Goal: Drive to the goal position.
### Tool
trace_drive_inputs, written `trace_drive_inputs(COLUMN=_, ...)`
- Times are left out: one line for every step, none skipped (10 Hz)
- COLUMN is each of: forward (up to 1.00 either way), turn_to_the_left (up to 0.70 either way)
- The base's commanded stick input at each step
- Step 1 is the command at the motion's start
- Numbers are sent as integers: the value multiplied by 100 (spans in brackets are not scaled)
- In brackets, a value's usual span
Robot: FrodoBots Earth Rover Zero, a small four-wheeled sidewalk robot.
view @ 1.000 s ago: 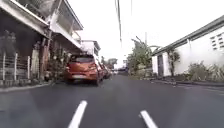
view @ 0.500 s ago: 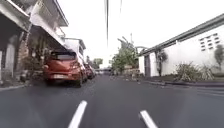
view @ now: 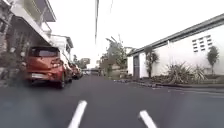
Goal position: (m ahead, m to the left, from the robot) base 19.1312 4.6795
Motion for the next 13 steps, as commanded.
trace_drive_inputs(forward=100, turn_to_the_left=0)
trace_drive_inputs(forward=100, turn_to_the_left=0)
trace_drive_inputs(forward=100, turn_to_the_left=0)
trace_drive_inputs(forward=100, turn_to_the_left=0)
trace_drive_inputs(forward=100, turn_to_the_left=0)
trace_drive_inputs(forward=100, turn_to_the_left=0)
trace_drive_inputs(forward=100, turn_to_the_left=0)
trace_drive_inputs(forward=100, turn_to_the_left=0)
trace_drive_inputs(forward=100, turn_to_the_left=6)
trace_drive_inputs(forward=100, turn_to_the_left=36)
trace_drive_inputs(forward=100, turn_to_the_left=7)
trace_drive_inputs(forward=100, turn_to_the_left=0)
trace_drive_inputs(forward=100, turn_to_the_left=0)
